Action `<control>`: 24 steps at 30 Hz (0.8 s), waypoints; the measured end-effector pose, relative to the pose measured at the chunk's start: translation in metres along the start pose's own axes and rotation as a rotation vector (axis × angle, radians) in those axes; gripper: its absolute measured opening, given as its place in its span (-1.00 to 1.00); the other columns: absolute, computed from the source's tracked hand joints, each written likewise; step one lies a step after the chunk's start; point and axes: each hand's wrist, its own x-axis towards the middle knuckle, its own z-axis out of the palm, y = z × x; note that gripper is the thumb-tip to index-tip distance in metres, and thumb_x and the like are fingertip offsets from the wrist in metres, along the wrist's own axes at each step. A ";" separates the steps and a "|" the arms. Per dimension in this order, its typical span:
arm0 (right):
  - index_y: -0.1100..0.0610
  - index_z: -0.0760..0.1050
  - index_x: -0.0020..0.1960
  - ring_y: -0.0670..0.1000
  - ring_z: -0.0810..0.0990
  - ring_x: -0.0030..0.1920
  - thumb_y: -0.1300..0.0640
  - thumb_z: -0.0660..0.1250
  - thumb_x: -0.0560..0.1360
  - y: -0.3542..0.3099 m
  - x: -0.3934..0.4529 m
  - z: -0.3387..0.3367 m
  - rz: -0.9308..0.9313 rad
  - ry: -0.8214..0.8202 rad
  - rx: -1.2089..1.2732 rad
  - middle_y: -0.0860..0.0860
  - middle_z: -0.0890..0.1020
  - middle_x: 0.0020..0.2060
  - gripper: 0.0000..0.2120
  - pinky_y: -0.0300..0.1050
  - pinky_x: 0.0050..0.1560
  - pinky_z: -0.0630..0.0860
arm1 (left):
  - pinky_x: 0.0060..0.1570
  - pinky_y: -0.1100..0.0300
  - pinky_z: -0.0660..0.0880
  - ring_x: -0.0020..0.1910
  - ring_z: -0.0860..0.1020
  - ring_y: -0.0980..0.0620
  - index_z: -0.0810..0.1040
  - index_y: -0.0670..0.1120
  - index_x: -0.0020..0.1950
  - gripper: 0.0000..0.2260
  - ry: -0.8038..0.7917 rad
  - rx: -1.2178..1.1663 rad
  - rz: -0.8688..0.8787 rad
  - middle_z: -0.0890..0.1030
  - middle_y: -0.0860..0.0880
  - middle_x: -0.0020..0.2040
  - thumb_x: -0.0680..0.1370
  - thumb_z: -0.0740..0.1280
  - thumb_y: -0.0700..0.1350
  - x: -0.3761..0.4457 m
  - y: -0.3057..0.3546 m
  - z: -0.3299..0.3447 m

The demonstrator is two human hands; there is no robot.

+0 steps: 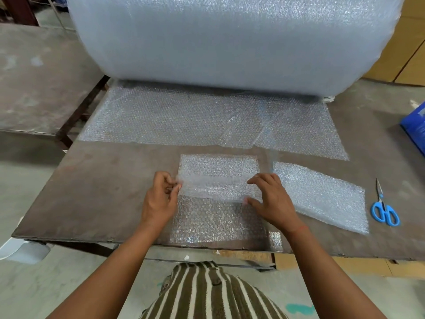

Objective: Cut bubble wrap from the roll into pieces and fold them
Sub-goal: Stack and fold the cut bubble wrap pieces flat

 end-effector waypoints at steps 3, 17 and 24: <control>0.11 0.58 0.33 0.09 0.46 0.31 0.04 0.61 0.50 0.000 0.011 0.001 0.046 0.033 0.044 0.03 0.58 0.24 -0.55 -0.04 0.27 0.46 | -0.19 0.35 0.59 -0.01 0.71 0.29 0.38 0.01 -0.17 -0.64 0.061 -0.029 -0.089 0.67 0.09 -0.23 0.62 0.49 -0.27 0.014 -0.001 0.004; 0.15 0.50 0.46 0.17 0.40 0.44 -0.25 0.61 0.41 -0.012 0.086 -0.006 0.146 -0.104 -0.069 0.10 0.53 0.37 -0.22 0.14 0.45 0.42 | 0.36 -0.04 0.28 0.55 0.32 -0.05 0.38 0.04 0.59 -0.19 -0.321 0.575 -0.087 0.36 0.05 0.56 0.44 0.62 0.23 0.064 0.014 0.012; 0.13 0.18 0.67 0.26 0.22 0.62 -0.43 0.67 0.15 -0.007 0.095 0.012 0.099 -0.229 -0.324 0.15 0.30 0.58 0.32 0.25 0.69 -0.11 | 0.42 -0.11 0.26 0.64 0.08 -0.10 -0.07 -0.01 0.74 0.31 -0.424 0.797 -0.092 -0.02 -0.01 0.72 0.26 0.65 0.39 0.070 0.014 0.019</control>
